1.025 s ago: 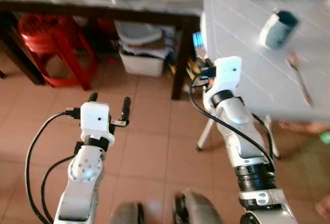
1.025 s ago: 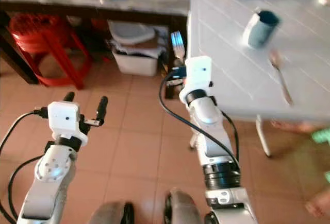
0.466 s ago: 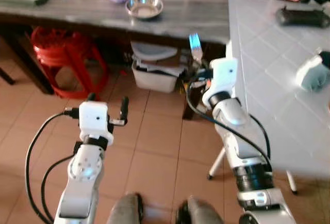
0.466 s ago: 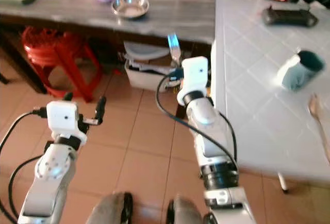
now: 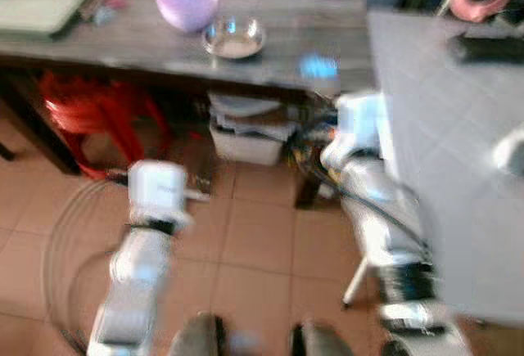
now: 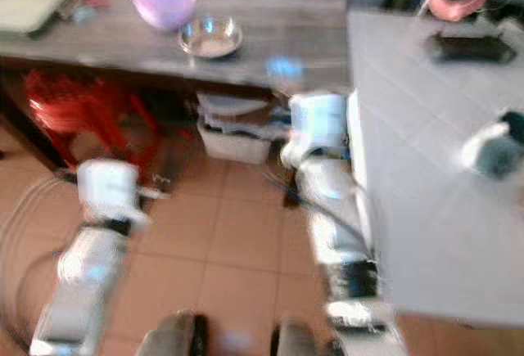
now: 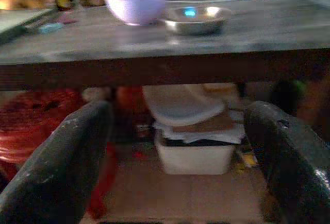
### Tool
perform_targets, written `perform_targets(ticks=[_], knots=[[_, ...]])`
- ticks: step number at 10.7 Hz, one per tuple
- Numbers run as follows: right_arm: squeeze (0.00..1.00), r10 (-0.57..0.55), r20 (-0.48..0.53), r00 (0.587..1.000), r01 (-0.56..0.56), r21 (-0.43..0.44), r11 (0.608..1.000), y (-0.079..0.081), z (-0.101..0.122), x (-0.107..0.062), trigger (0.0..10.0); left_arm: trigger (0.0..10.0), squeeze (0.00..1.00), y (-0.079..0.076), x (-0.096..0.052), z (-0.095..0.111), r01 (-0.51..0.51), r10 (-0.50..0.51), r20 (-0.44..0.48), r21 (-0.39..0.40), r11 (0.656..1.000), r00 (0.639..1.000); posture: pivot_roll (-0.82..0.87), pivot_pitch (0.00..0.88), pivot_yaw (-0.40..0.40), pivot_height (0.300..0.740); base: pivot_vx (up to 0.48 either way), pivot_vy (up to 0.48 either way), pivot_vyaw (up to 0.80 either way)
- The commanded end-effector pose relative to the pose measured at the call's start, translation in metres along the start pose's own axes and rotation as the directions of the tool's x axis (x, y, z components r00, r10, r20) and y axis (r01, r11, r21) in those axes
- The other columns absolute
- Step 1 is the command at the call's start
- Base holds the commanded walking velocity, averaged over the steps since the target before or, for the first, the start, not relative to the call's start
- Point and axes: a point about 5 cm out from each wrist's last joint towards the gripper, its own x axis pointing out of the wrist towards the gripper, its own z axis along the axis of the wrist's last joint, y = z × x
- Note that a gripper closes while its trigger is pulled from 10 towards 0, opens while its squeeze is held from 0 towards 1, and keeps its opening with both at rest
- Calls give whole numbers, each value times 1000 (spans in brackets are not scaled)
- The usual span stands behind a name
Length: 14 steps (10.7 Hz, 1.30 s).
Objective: Setting the table
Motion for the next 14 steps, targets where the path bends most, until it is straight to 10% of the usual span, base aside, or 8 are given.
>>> perform_targets(ticks=[1, 2, 3, 4, 8, 14], knots=[[0, -33, 16, 999, 34, -11, 999, -13, 4, -2, 0, 10000, 0, -8, 0, 0, 20, -20, -2, -12, 1000, 1000, 45, 169, -13, 740, 345, 334, 0], [0, -27, 16, 1000, 27, -9, 1000, -12, 4, -2, 0, 10000, 0, -8, 0, 0, 23, -23, 3, 2, 1000, 1000, 45, 169, -13, 740, 349, 330, 0], [0, -25, 15, 1000, 25, -15, 1000, -12, 4, -2, 8667, 10000, 0, -9, 0, 2, 31, -32, 13, 11, 999, 999, 45, 166, -12, 740, 352, 326, 0], [0, -26, 11, 1000, 26, -15, 1000, -11, 3, -4, 10000, 10000, 0, -10, 0, 3, 38, -38, 21, 11, 999, 999, 46, 163, -13, 740, 420, 0, 0], [0, -136, 45, 990, 139, -80, 987, -27, -1, -38, 10000, 10000, 0, -11, 1, 9, 48, -47, 48, -13, 999, 998, 37, 172, 1, 740, 438, 0, 0], [0, -186, 44, 982, 189, -101, 977, -33, 0, -38, 10000, 10000, 0, -14, 0, 16, 81, -79, 76, -25, 996, 994, 45, 170, 9, 740, 0, 0, -523]])
